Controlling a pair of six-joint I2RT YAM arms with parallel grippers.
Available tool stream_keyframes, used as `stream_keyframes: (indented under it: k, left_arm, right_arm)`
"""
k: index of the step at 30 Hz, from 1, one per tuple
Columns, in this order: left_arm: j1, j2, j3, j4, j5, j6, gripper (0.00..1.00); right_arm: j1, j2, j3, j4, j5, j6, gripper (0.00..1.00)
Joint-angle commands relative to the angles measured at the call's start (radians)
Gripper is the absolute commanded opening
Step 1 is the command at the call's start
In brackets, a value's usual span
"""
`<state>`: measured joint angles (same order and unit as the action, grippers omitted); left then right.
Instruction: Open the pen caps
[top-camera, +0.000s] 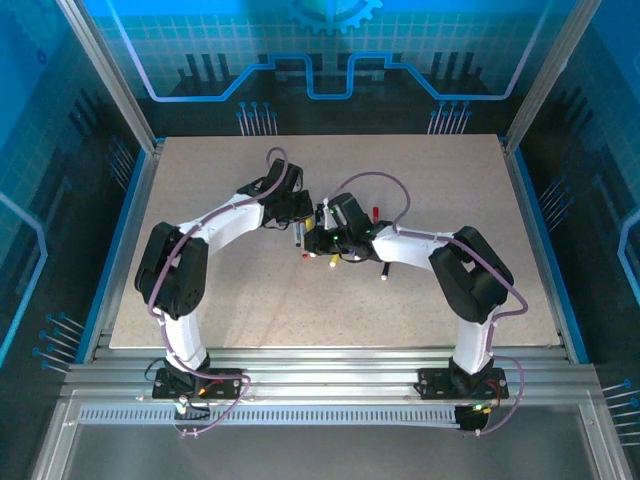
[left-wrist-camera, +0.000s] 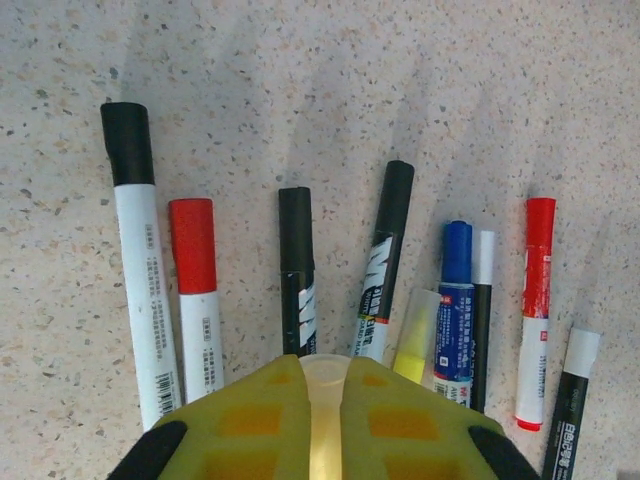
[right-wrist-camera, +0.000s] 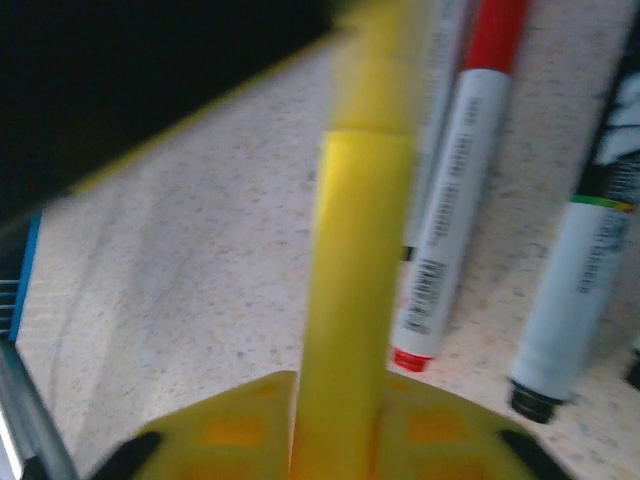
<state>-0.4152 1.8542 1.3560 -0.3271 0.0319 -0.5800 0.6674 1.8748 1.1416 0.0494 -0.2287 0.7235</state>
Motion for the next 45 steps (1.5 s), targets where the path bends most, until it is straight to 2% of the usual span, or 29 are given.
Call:
stream_keyframes:
  k: [1, 2, 4, 7, 11, 19, 29, 36, 37, 39, 45]
  left_arm:
    - [-0.011, -0.026, -0.019, 0.000, 0.021, -0.015, 0.05]
    - [-0.011, -0.027, -0.022, -0.003, 0.016, -0.015, 0.05]
    - [-0.011, -0.035, -0.023, -0.014, -0.012, -0.018, 0.14]
    - [-0.010, -0.048, -0.028, -0.016, -0.050, -0.019, 0.39]
    - [-0.011, -0.036, -0.018, -0.018, -0.044, -0.022, 0.42]
    - [-0.010, -0.013, -0.033, 0.012, -0.009, -0.038, 0.36]
    - [-0.011, -0.009, -0.067, 0.048, 0.025, -0.052, 0.29]
    - [-0.011, 0.007, -0.070, 0.058, 0.035, -0.049, 0.18]
    - [-0.010, 0.009, -0.071, 0.059, 0.033, -0.050, 0.14]
    - [-0.011, 0.016, -0.069, 0.055, 0.020, -0.047, 0.00]
    - [-0.001, 0.036, -0.046, 0.061, -0.024, -0.047, 0.00]
  right_arm:
    - [-0.014, 0.006, 0.031, 0.019, -0.003, -0.011, 0.00]
    - [-0.016, 0.001, 0.028, 0.020, -0.007, -0.013, 0.00]
    - [-0.017, -0.017, 0.007, 0.031, -0.020, -0.022, 0.00]
    - [-0.019, -0.052, -0.044, 0.074, -0.050, -0.029, 0.00]
    - [-0.018, -0.071, -0.083, 0.105, -0.082, -0.018, 0.00]
    - [-0.008, -0.064, -0.112, 0.161, -0.098, 0.016, 0.00]
    - [-0.010, -0.045, -0.075, 0.139, -0.078, 0.016, 0.00]
    - [-0.009, -0.028, -0.068, 0.144, -0.089, 0.027, 0.00]
    - [-0.009, -0.026, -0.068, 0.145, -0.091, 0.030, 0.00]
    - [-0.010, -0.022, -0.072, 0.147, -0.096, 0.034, 0.00]
    - [-0.005, -0.032, -0.080, 0.108, -0.168, 0.056, 0.00]
